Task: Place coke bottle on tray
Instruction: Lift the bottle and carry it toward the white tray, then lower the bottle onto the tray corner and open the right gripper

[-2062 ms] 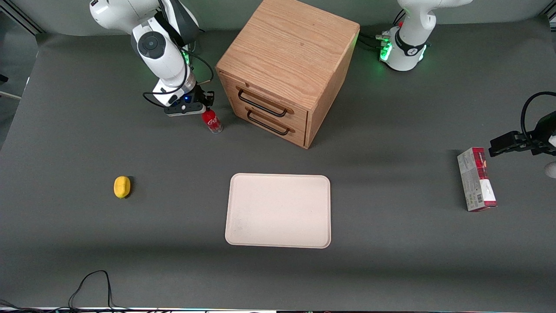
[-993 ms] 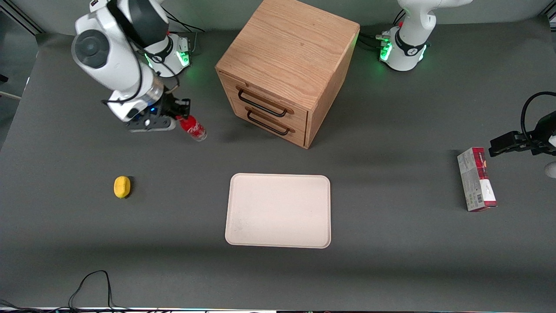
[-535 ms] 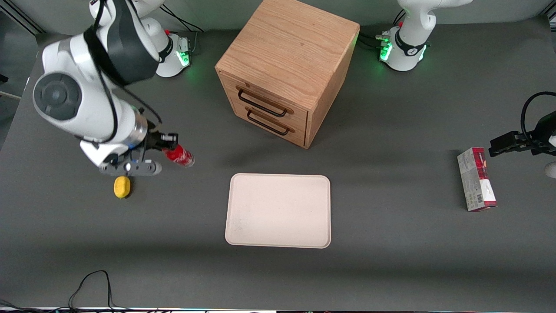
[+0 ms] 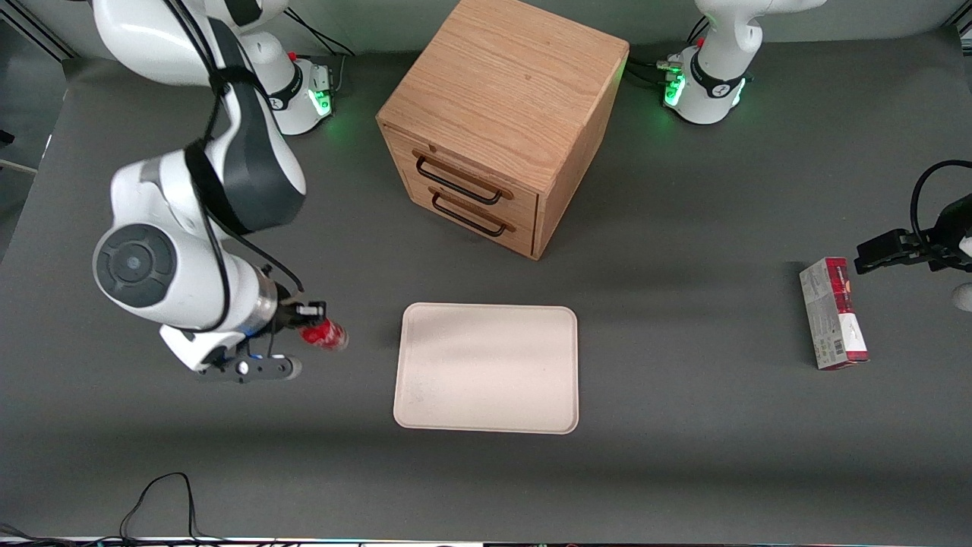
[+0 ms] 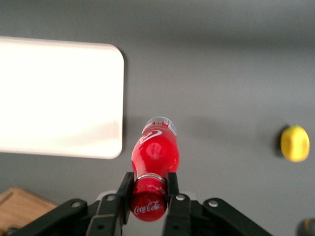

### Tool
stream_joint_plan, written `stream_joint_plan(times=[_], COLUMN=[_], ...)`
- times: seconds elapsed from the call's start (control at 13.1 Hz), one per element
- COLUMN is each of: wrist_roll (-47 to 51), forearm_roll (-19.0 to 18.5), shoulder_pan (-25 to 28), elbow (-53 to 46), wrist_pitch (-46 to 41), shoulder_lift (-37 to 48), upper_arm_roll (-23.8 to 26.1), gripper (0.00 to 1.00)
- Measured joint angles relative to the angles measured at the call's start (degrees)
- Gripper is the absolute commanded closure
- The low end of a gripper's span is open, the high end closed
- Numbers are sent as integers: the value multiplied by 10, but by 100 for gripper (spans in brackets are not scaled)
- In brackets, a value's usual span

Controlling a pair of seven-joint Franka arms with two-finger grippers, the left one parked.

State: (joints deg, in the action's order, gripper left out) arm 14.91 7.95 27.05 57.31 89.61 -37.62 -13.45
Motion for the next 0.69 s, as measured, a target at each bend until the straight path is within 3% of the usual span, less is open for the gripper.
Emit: stream_joint_plan(times=[0.38, 0.69], wrist_roll=[4, 49], forearm_roll=[0, 1], shoulder_pan=[-5, -14], elbow=[-20, -29], wrist_pitch=[117, 160], shoulder_lift=[-66, -107], upper_arm_roll=[26, 64], gripper=[97, 96])
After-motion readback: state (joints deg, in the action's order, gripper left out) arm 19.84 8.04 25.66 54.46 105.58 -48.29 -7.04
